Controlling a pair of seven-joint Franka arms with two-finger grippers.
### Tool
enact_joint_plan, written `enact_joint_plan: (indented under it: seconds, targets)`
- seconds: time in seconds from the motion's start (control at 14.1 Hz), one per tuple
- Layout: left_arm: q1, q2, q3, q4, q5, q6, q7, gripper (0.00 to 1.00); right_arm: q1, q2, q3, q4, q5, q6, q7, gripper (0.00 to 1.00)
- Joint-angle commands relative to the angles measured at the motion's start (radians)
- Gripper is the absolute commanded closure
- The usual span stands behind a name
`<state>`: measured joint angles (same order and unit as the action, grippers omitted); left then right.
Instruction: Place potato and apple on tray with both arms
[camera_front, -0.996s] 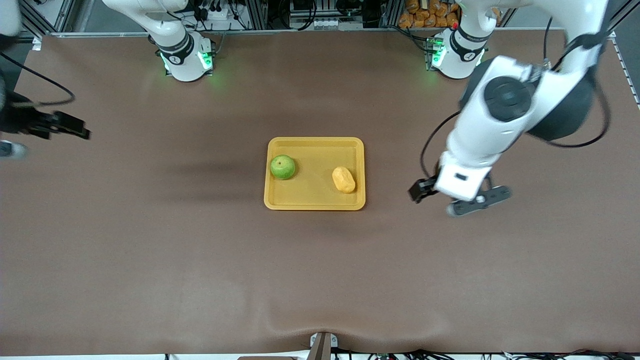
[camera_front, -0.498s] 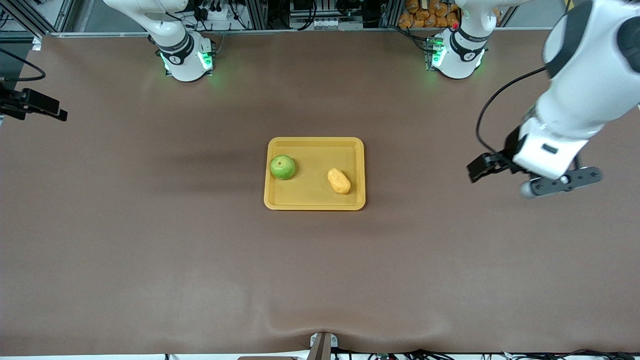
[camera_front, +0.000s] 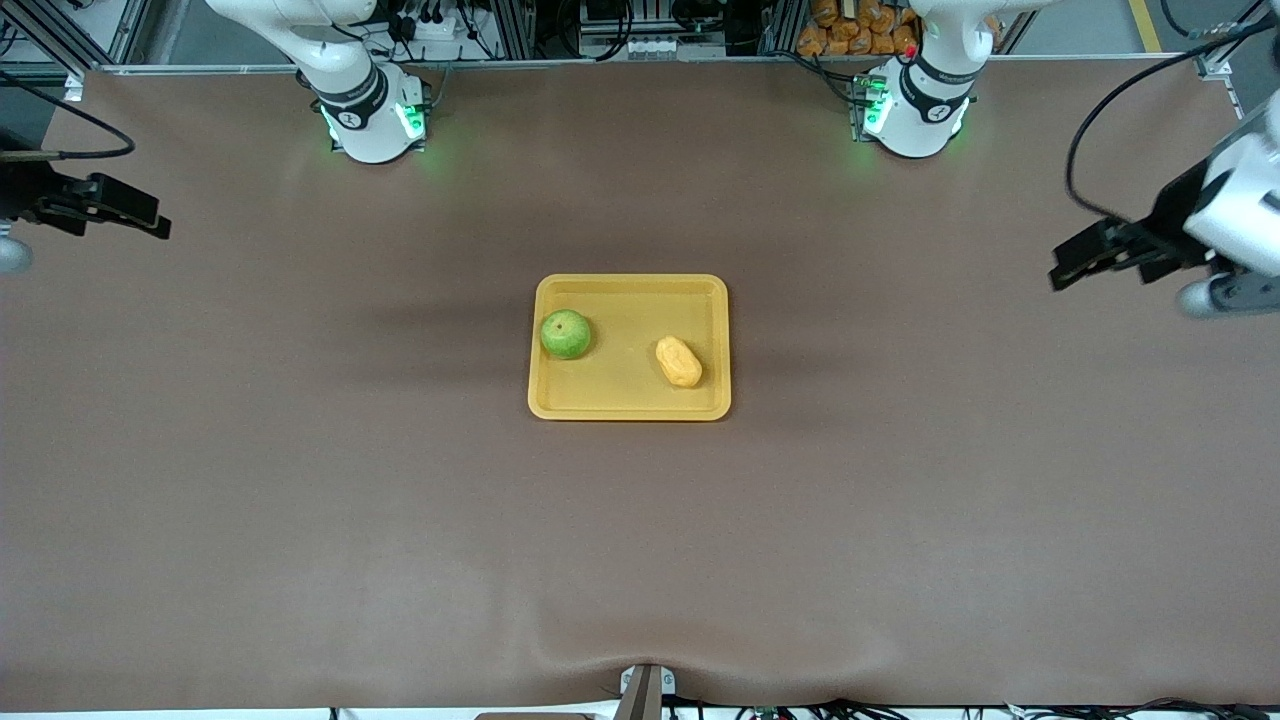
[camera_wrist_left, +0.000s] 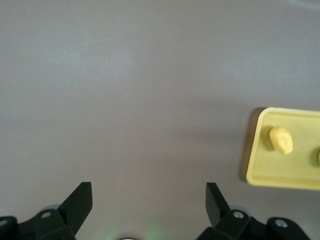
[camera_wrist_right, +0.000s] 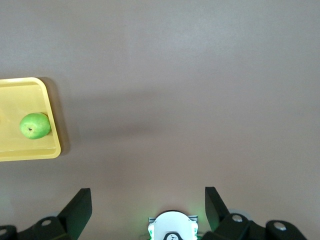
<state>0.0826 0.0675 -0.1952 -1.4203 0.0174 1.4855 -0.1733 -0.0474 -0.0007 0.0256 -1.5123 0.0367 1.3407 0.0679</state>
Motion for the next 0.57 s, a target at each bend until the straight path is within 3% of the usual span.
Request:
enact_joint_plan:
  seconds: [0.0, 0.5]
  targets:
    - [-0.084, -0.087, 0.100, -0.066, -0.017, -0.031, 0.037, 0.00, -0.003, -0.018, -0.003, 0.001, -0.006, -0.029, 0.021, 0.00]
    - [-0.104, -0.232, 0.105, -0.227, -0.019, -0.036, 0.046, 0.00, -0.008, -0.035, -0.009, 0.001, -0.001, -0.040, 0.027, 0.00]
